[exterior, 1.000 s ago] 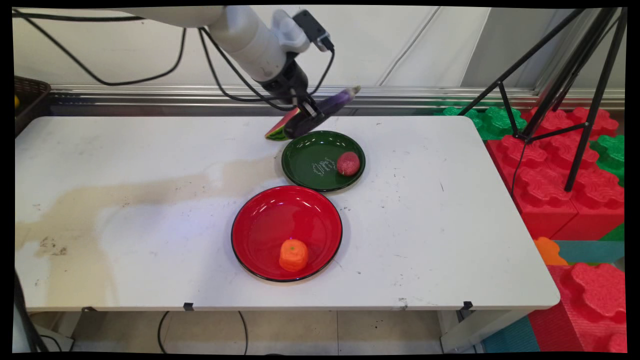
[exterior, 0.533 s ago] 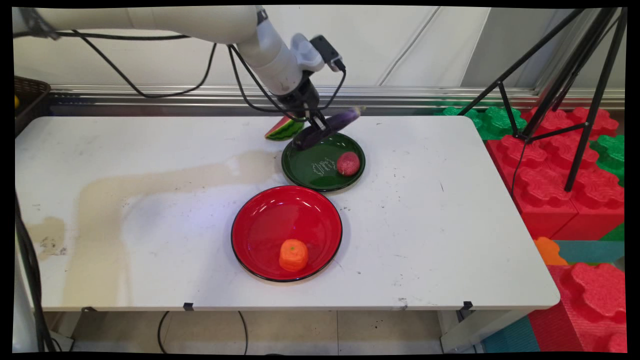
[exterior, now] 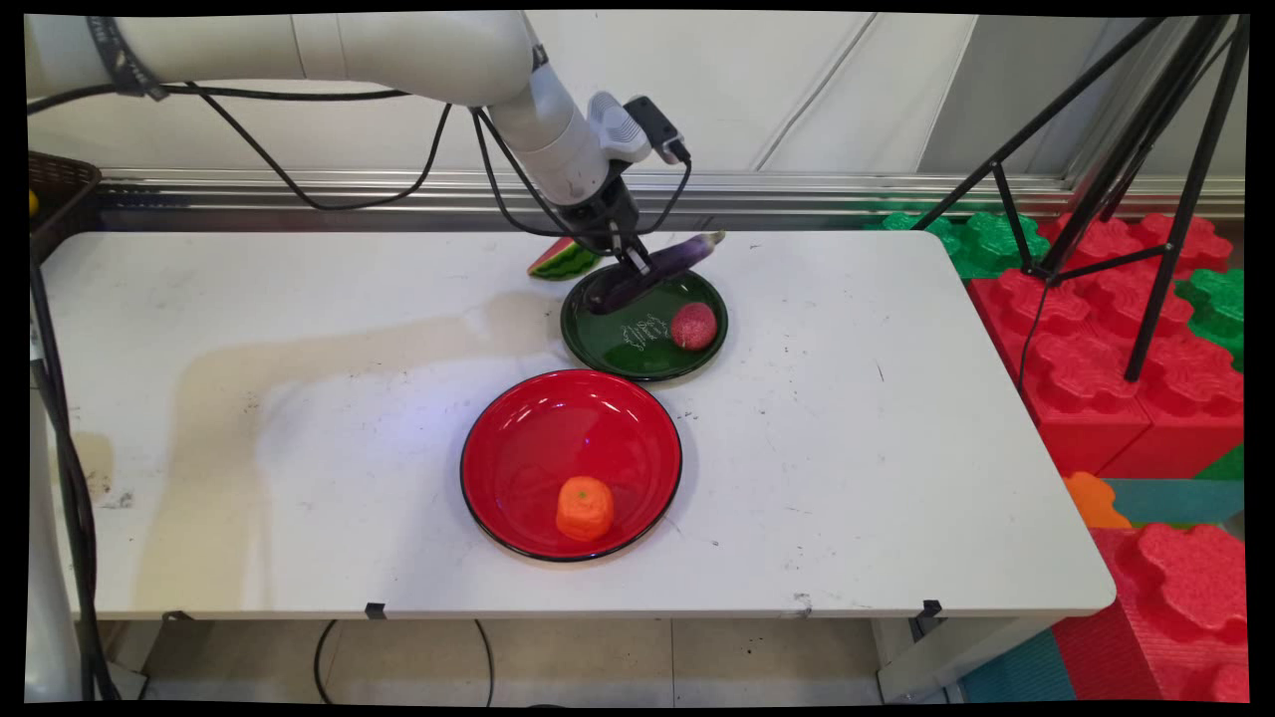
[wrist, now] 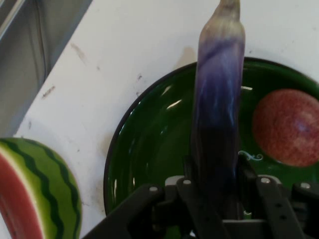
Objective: Place the picked object on the green plate
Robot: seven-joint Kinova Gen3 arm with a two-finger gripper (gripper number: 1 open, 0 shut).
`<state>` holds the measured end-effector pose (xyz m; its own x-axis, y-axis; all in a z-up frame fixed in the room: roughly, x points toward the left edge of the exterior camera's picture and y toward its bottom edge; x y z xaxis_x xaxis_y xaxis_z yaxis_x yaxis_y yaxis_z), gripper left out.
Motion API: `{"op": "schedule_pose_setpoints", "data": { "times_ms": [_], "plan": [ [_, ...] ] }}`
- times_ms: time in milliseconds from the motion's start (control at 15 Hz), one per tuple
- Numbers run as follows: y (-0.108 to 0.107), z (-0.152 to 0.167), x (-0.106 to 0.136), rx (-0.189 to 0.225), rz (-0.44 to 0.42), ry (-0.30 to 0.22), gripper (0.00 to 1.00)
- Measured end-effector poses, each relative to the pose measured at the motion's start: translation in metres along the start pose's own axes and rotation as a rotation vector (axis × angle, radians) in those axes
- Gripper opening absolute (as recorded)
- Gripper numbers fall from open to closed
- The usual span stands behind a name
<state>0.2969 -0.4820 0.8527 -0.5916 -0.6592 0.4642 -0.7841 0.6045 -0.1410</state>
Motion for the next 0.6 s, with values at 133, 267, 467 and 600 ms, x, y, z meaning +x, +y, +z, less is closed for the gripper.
{"op": "schedule_pose_setpoints", "data": {
  "times_ms": [133,267,467,600],
  "plan": [
    [-0.0024,0.0043,-0.001,0.0,-0.003,-0.007,0.0],
    [-0.0045,0.0075,-0.0022,0.0,-0.006,-0.014,1.0],
    [-0.0079,0.0113,-0.0034,0.003,-0.006,-0.02,1.0],
    [-0.0102,0.0119,-0.0047,0.011,-0.001,-0.021,1.0]
  ]
}}
